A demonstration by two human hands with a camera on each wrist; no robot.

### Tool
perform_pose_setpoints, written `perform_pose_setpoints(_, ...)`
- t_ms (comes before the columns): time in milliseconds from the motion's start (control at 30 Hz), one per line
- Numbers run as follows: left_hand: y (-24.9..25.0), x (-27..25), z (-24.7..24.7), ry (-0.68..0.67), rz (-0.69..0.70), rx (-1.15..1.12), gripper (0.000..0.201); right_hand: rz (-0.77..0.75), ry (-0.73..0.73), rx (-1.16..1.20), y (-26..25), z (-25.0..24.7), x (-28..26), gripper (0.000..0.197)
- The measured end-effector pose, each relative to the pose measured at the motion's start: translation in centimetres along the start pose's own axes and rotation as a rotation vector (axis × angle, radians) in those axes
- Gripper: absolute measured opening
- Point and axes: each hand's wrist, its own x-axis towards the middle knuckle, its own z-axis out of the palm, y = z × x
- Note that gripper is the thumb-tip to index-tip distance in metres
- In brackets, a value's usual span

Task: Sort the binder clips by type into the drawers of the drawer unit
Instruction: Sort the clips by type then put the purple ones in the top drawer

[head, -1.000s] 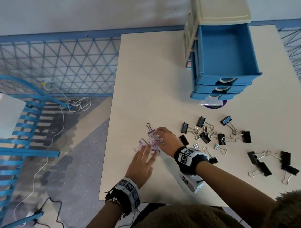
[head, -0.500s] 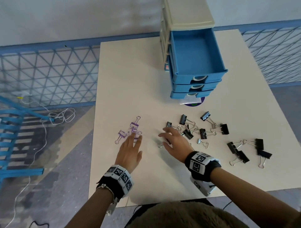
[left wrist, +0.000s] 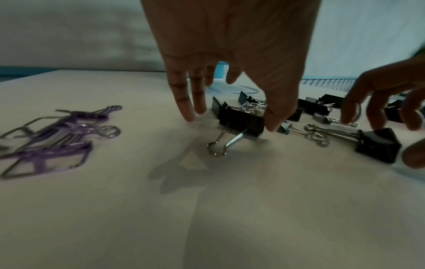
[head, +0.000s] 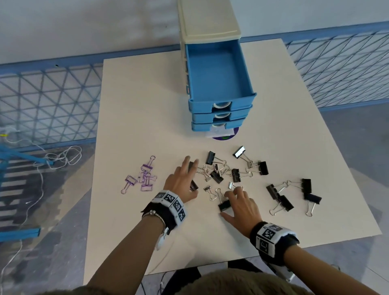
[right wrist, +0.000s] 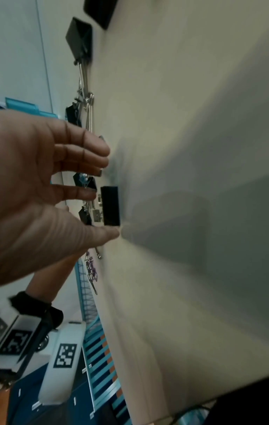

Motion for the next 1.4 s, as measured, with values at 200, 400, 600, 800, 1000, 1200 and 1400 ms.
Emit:
perform_pose_setpoints(200,0.1,1.1,0.6,-0.041,-0.043,0.027,0.068,-0.043,-0.026,0.034,2.2,-0.3,-0.8,0.029)
perform_pose_setpoints(400,0.3,-1.0,2.1,0.072,-0.325,-0.276,0.050,-0.073,-0.051,0.050,2.4,-0.5,-0.8,0.047)
perform_pose_setpoints(600,1.0,-4.7,3.9,0.123,-0.485,-0.391,0.049,-0.329,-0.011,-0.121,2.3,0.2,-0.6,0.038)
perform_pose_setpoints(800,1.6,-8.9,6.8,0.043,-0.067,-0.211,0.044,-0.502,0.035,-0.151,5.1,0.9,-2.2,0.034)
perform_pose_setpoints(1000,5.9,-8.6,7.4,-0.058,0.215,0.046,0.060,-0.481,0.203,-0.212,9.8,0.8,-4.5,0.024)
perform_pose_setpoints(1200,12.5,-5.3,6.1,-0.239,0.310,0.073,0.049,-0.310,0.168,-0.228,13.2,-0.1,-5.4,0.041)
perform_pose_setpoints(1400,16.6,-2.5,5.6,-0.221,0.290,0.061,0.050,-0.284,0.143,-0.161,15.1,-0.2,-5.8,0.045)
